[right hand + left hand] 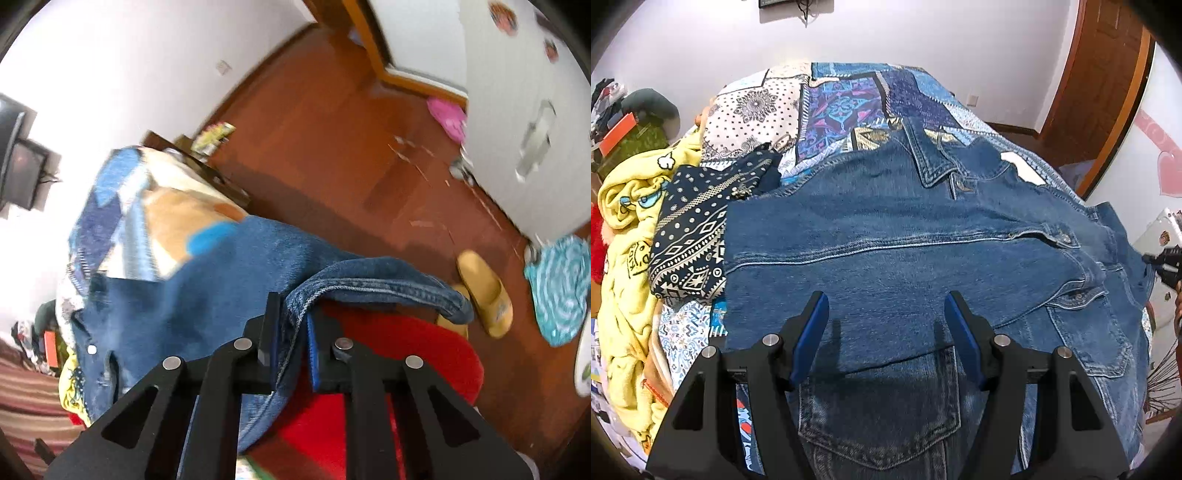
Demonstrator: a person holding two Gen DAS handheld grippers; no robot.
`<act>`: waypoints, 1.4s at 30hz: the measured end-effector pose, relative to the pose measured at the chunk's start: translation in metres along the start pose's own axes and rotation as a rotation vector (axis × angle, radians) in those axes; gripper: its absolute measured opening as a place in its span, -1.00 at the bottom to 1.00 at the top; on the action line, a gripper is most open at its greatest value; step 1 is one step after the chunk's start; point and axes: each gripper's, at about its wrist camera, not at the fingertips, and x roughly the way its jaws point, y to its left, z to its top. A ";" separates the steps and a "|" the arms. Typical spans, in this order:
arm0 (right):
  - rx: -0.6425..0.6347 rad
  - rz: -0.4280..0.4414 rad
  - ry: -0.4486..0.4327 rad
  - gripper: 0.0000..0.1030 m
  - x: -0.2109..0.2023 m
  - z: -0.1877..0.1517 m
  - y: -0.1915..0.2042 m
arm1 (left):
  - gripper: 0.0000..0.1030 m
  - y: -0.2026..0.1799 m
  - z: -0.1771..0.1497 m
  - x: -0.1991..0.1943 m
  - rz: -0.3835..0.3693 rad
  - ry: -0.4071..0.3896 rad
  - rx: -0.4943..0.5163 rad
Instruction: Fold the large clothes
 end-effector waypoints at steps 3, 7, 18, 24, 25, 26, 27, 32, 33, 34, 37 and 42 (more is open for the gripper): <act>-0.094 0.041 -0.063 -0.81 -0.022 0.007 0.038 | 0.24 0.003 -0.001 -0.009 -0.004 -0.017 -0.005; -0.258 0.091 -0.126 -0.87 -0.048 0.007 0.108 | 0.24 0.010 -0.004 -0.021 -0.016 -0.041 -0.020; -0.540 0.317 -0.059 -0.88 -0.038 -0.064 0.264 | 0.24 0.036 -0.016 -0.049 -0.026 -0.094 -0.053; -0.579 0.295 0.086 -0.88 0.020 -0.117 0.279 | 0.24 0.050 -0.026 -0.061 -0.041 -0.105 -0.082; -0.578 0.285 0.117 -0.88 0.031 -0.127 0.278 | 0.25 0.052 -0.029 -0.064 -0.045 -0.109 -0.084; -0.577 0.275 0.138 -0.88 0.039 -0.136 0.275 | 0.25 0.054 -0.031 -0.065 -0.046 -0.111 -0.084; -0.576 0.262 0.158 -0.88 0.047 -0.145 0.271 | 0.25 0.054 -0.032 -0.065 -0.044 -0.111 -0.083; -0.620 0.184 0.186 -0.87 0.053 -0.183 0.262 | 0.25 0.053 -0.039 -0.064 -0.021 -0.100 -0.053; -0.635 0.166 0.182 -0.87 0.052 -0.188 0.263 | 0.25 0.052 -0.040 -0.064 -0.021 -0.099 -0.049; -0.664 0.141 0.177 -0.87 0.052 -0.193 0.265 | 0.25 0.050 -0.042 -0.064 -0.024 -0.096 -0.044; -0.733 0.085 0.151 -0.86 0.050 -0.203 0.267 | 0.25 0.046 -0.045 -0.064 -0.029 -0.088 -0.032; -0.749 0.025 0.199 -0.80 0.050 -0.210 0.260 | 0.25 0.038 -0.047 -0.067 -0.025 -0.083 -0.010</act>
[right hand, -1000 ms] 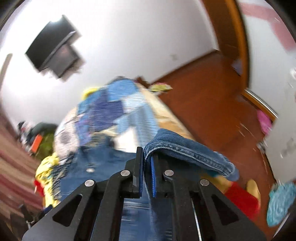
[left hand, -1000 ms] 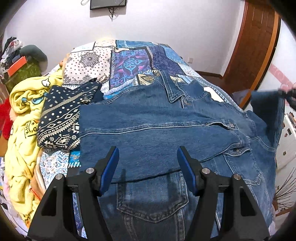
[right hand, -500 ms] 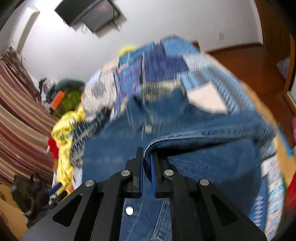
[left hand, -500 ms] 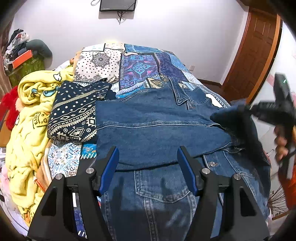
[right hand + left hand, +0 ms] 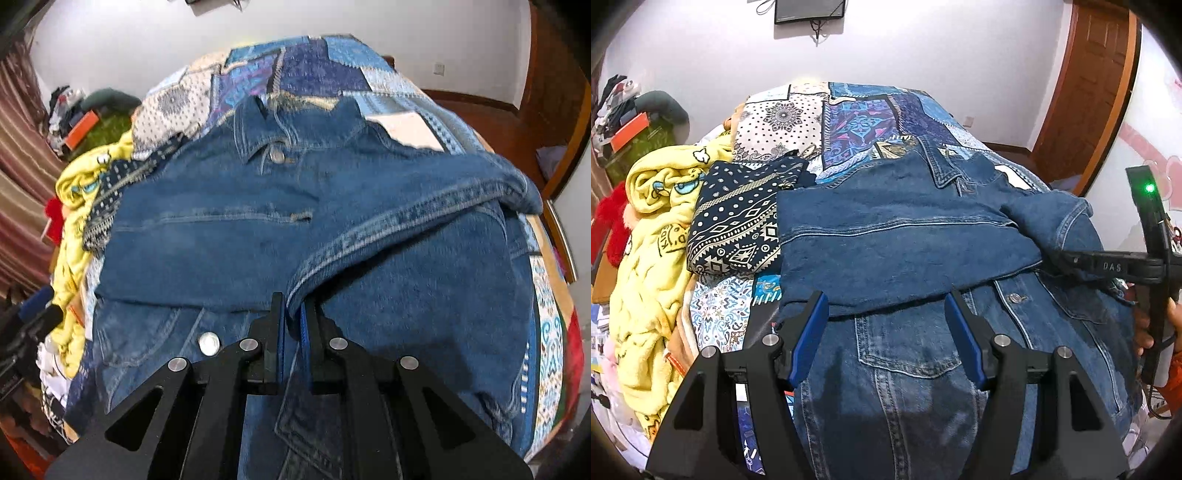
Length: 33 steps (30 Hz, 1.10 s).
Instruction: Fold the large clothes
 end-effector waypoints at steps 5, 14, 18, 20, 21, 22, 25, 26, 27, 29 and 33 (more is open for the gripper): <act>-0.010 0.022 0.071 -0.19 -0.001 -0.013 -0.001 | 0.25 -0.011 0.006 -0.005 -0.011 -0.005 0.016; -0.062 -0.034 -0.100 -0.05 -0.063 -0.019 -0.034 | 0.25 -0.082 0.056 -0.003 -0.092 -0.023 0.153; -0.034 -0.140 -0.219 0.15 -0.095 -0.016 -0.069 | 0.28 -0.126 0.084 0.010 -0.177 -0.013 0.205; -0.002 -0.173 -0.257 0.24 -0.106 -0.016 -0.091 | 0.29 -0.155 0.097 0.023 -0.213 0.005 0.244; 0.012 -0.182 -0.265 0.28 -0.108 -0.016 -0.097 | 0.29 -0.165 0.100 0.029 -0.216 0.011 0.261; 0.042 -0.192 -0.275 0.28 -0.111 -0.016 -0.109 | 0.29 -0.181 0.104 0.038 -0.220 0.023 0.290; 0.106 -0.200 -0.269 0.31 -0.111 -0.016 -0.134 | 0.29 -0.220 0.112 0.068 -0.246 0.080 0.350; 0.119 -0.205 -0.263 0.31 -0.109 -0.018 -0.140 | 0.29 -0.226 0.113 0.075 -0.256 0.094 0.362; 0.131 -0.212 -0.254 0.32 -0.105 -0.018 -0.147 | 0.29 -0.236 0.114 0.084 -0.260 0.110 0.378; 0.148 -0.220 -0.236 0.32 -0.097 -0.020 -0.156 | 0.29 -0.260 0.113 0.105 -0.260 0.147 0.420; 0.174 -0.204 -0.196 0.32 -0.082 -0.025 -0.169 | 0.29 -0.292 0.114 0.142 -0.264 0.209 0.465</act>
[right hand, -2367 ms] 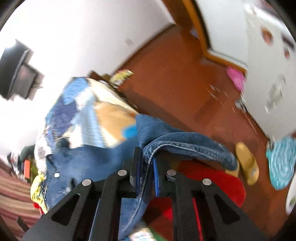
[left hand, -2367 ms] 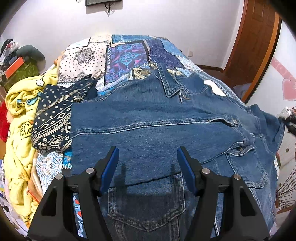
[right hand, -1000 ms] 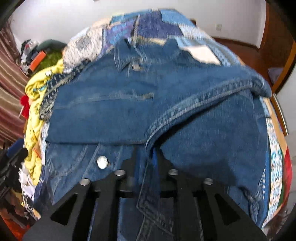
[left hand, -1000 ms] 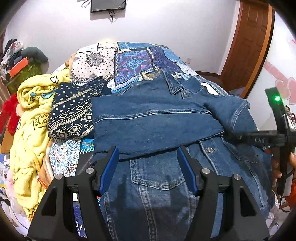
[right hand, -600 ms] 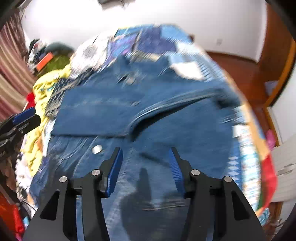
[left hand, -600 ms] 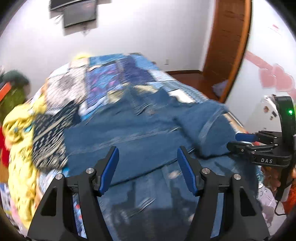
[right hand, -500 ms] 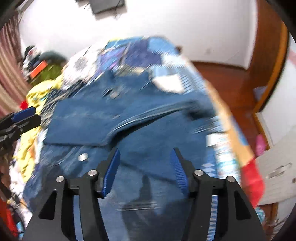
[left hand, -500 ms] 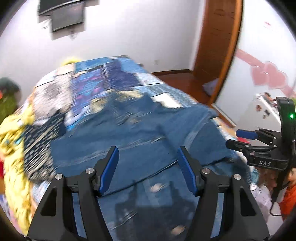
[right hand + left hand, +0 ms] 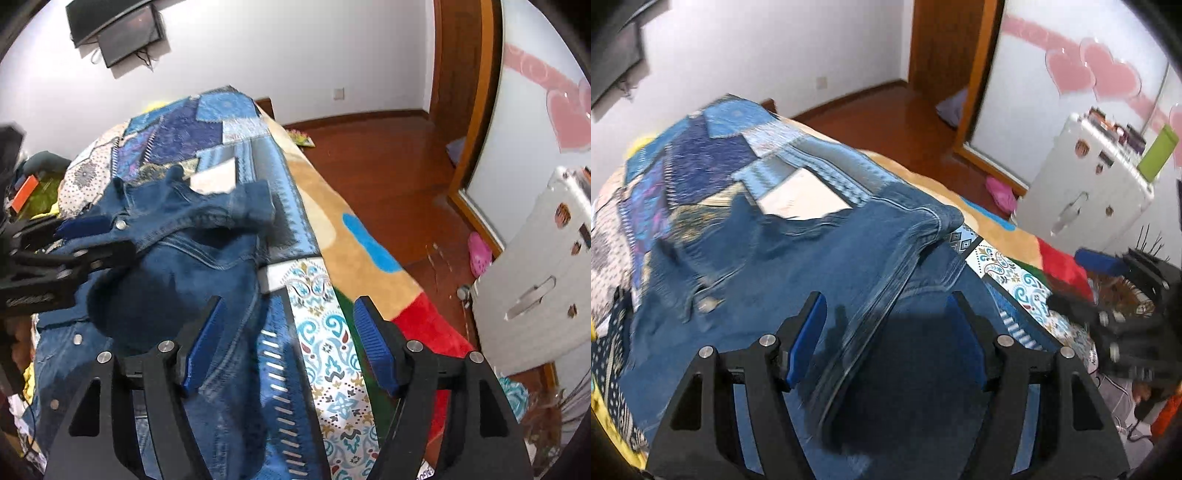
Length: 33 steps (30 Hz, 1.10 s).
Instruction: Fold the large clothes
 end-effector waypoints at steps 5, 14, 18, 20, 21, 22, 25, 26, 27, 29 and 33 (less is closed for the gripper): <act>-0.001 0.023 0.059 0.32 0.018 -0.008 -0.003 | 0.29 -0.004 0.023 0.047 -0.015 0.056 -0.028; -0.044 0.060 0.108 0.32 0.032 -0.021 0.010 | -0.65 0.013 0.033 0.056 0.007 -0.006 -0.026; -0.052 0.058 0.118 0.32 0.034 -0.024 0.011 | -0.82 0.025 0.038 0.025 -0.011 -0.080 -0.054; -0.055 0.047 0.133 0.32 0.036 -0.026 0.012 | -0.83 0.036 0.042 0.000 0.011 -0.133 -0.075; -0.056 0.045 0.138 0.32 0.038 -0.027 0.013 | -0.84 0.040 0.042 -0.009 0.012 -0.154 -0.088; -0.057 0.047 0.146 0.32 0.039 -0.028 0.013 | -0.84 0.047 0.044 -0.023 0.017 -0.188 -0.105; -0.059 0.038 0.150 0.32 0.037 -0.031 0.015 | -0.85 0.069 0.044 -0.065 0.065 -0.290 -0.145; -0.061 0.034 0.152 0.32 0.037 -0.030 0.017 | -0.85 0.077 0.043 -0.082 0.079 -0.326 -0.163; -0.062 0.030 0.152 0.32 0.034 -0.030 0.019 | -0.85 0.083 0.041 -0.093 0.090 -0.349 -0.175; -0.063 0.028 0.145 0.32 0.030 -0.027 0.023 | -0.85 0.097 0.035 -0.121 0.128 -0.404 -0.194; -0.072 0.035 0.093 0.32 0.014 -0.014 0.035 | -0.85 0.123 0.012 -0.163 0.193 -0.484 -0.219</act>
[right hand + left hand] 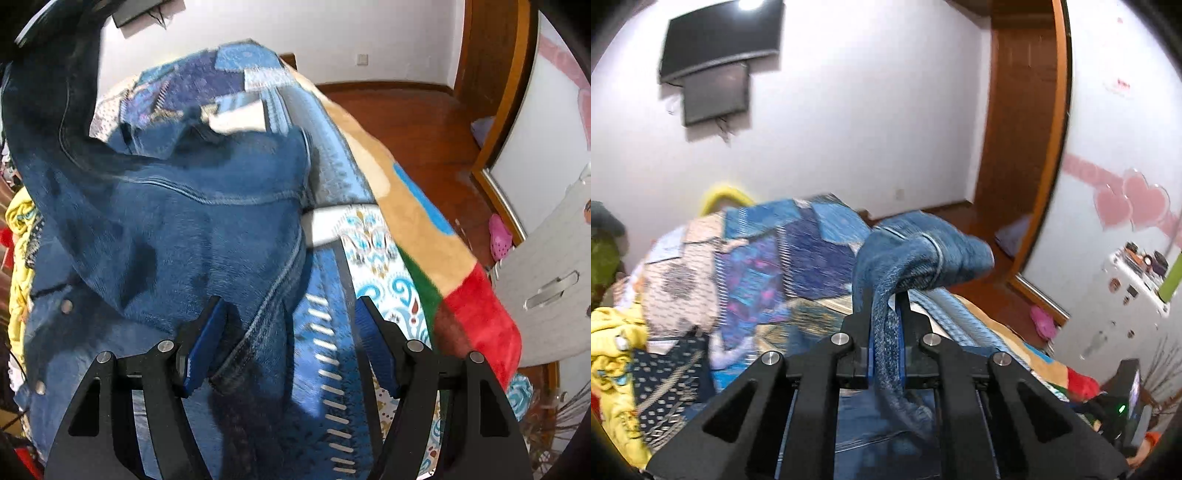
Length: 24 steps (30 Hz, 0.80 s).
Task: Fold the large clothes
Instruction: 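Fold the held sleeve across the jacket with the left gripper and release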
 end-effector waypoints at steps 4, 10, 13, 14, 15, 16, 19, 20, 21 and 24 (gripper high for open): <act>-0.033 -0.005 -0.014 0.33 -0.001 0.008 0.019 | -0.85 0.034 -0.028 -0.024 0.046 -0.003 -0.024; -0.071 -0.047 0.071 0.33 0.033 -0.001 0.036 | -0.84 0.077 -0.092 -0.023 0.091 0.137 -0.065; -0.048 -0.053 0.089 0.33 0.039 -0.006 0.036 | -0.84 0.099 -0.119 -0.023 0.077 0.197 -0.135; -0.038 -0.051 0.091 0.33 0.038 -0.006 0.035 | -0.84 0.105 -0.125 -0.024 0.072 0.210 -0.153; -0.028 -0.047 0.096 0.33 0.038 -0.006 0.035 | -0.84 0.112 -0.133 -0.025 0.066 0.222 -0.174; -0.019 -0.044 0.102 0.33 0.038 -0.005 0.034 | -0.82 0.118 -0.142 -0.025 0.056 0.236 -0.199; -0.009 -0.045 0.108 0.35 0.038 -0.003 0.031 | -0.76 0.136 -0.165 -0.025 0.030 0.269 -0.277; -0.013 -0.051 0.105 0.37 0.038 -0.004 0.032 | -0.73 0.140 -0.171 -0.026 0.023 0.279 -0.303; -0.018 -0.058 0.103 0.38 0.039 -0.005 0.033 | -0.71 0.145 -0.179 -0.027 0.014 0.287 -0.332; -0.030 -0.073 0.102 0.38 0.039 -0.006 0.038 | -0.68 0.158 -0.199 -0.028 -0.022 0.325 -0.414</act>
